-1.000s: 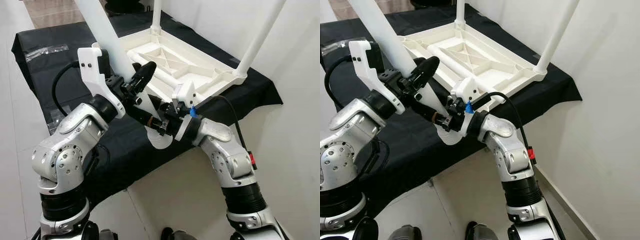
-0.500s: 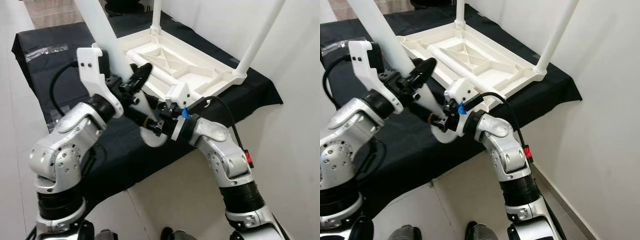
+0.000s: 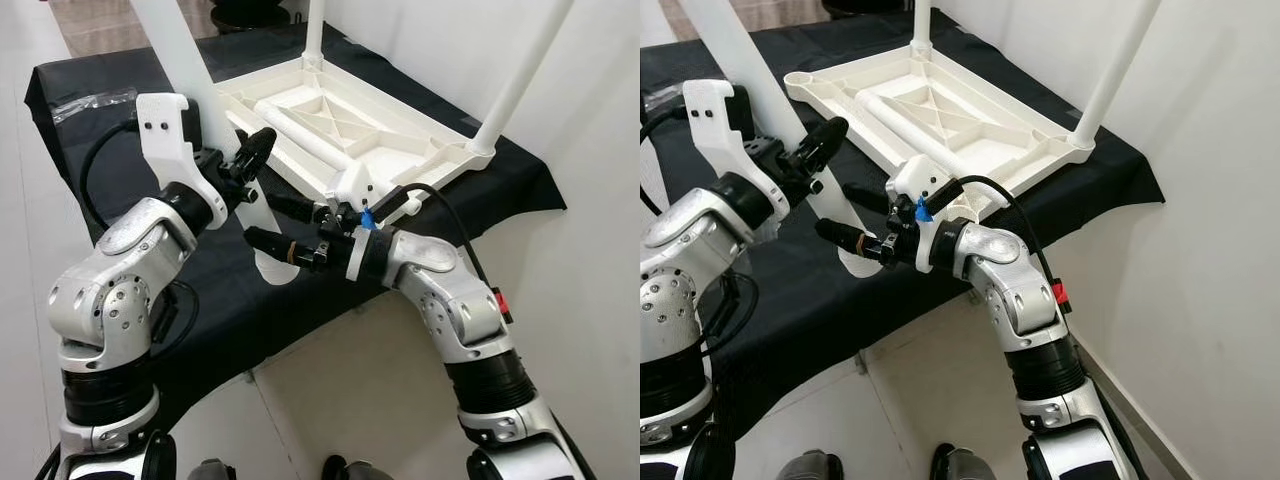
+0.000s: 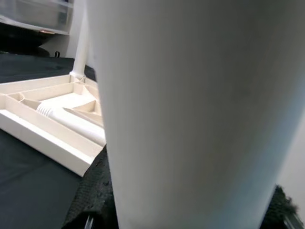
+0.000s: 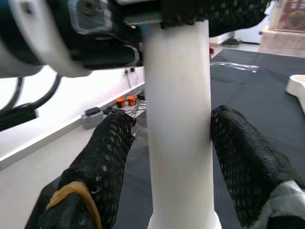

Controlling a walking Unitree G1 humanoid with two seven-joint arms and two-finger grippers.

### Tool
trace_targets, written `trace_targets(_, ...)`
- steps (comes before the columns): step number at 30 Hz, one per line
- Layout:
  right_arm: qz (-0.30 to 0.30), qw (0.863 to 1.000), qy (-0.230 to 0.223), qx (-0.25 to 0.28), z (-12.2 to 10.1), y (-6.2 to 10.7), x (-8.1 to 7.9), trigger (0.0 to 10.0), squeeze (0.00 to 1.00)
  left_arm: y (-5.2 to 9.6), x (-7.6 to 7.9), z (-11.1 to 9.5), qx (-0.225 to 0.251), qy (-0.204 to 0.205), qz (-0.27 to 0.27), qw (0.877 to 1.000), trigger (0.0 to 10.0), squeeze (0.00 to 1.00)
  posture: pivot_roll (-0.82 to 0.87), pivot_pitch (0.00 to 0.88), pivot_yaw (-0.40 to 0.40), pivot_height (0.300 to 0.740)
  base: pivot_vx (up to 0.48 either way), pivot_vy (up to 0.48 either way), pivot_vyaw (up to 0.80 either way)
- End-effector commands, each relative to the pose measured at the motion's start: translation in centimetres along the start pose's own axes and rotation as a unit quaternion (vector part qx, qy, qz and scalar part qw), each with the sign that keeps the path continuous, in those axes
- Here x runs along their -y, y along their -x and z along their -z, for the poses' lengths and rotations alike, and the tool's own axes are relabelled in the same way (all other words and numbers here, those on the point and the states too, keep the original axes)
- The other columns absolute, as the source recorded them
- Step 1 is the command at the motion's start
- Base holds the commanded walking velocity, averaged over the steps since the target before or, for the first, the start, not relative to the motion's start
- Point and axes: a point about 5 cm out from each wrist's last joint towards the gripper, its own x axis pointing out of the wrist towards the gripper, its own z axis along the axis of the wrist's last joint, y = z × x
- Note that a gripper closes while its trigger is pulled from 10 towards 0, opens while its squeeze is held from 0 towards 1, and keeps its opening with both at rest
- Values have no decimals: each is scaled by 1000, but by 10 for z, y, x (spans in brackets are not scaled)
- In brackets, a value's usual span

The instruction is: Building children table

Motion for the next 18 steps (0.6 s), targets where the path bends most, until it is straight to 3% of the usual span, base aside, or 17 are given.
trace_targets(1,-4,1000,3,-11,4,-9,-4,10000,0,-5,14,-5,20,8,28,999,10000,0,46,118,-66,740,0,0,0)
trace_targets(10,11,999,17,-42,8,-14,-1,10000,0,-8,20,-5,31,28,32,999,10000,0,45,113,-68,740,0,0,0)
trace_targets(11,18,997,33,-60,11,-14,0,0,0,-9,20,-5,31,28,33,999,10000,0,43,113,-66,740,0,0,0)
trace_targets(14,49,993,52,-99,21,-9,11,0,0,-8,21,-4,31,25,34,999,10000,0,41,110,-66,740,0,0,0)
trace_targets(18,72,990,57,-111,25,-5,18,0,0,-8,19,-4,31,21,30,999,10000,0,41,110,-66,740,0,0,0)
